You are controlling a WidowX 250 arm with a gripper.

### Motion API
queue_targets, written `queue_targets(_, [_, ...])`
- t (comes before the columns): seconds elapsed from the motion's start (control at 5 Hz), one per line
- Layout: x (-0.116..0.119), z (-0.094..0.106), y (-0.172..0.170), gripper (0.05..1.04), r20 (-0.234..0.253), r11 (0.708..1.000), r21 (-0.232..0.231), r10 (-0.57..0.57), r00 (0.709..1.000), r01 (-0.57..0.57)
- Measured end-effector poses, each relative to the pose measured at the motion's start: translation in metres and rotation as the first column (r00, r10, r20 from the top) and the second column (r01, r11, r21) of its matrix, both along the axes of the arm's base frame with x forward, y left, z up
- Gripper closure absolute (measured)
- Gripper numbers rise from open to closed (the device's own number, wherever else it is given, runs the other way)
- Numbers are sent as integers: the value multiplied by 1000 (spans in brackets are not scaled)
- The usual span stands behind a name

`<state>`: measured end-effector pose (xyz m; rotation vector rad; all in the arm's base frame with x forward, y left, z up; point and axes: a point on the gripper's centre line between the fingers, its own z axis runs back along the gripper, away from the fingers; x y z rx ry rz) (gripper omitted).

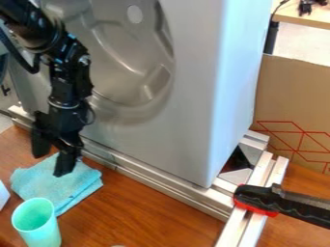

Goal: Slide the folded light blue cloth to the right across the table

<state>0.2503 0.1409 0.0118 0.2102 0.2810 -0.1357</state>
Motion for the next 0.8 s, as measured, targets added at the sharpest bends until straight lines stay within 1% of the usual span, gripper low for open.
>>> queue_targets(0.2, [0, -3, 16, 83, -16, 1000, -5, -22, 1000, 22])
queue_targets(0.4, [-2, -14, 23, 83, -45, 1000, -8, -30, 999, 30])
queue_targets(0.6, [-1, -21, 22, 83, -41, 998, -21, -66, 997, 66])
queue_targets(0.8, [-2, -26, 21, 83, -38, 997, -27, -71, 997, 70])
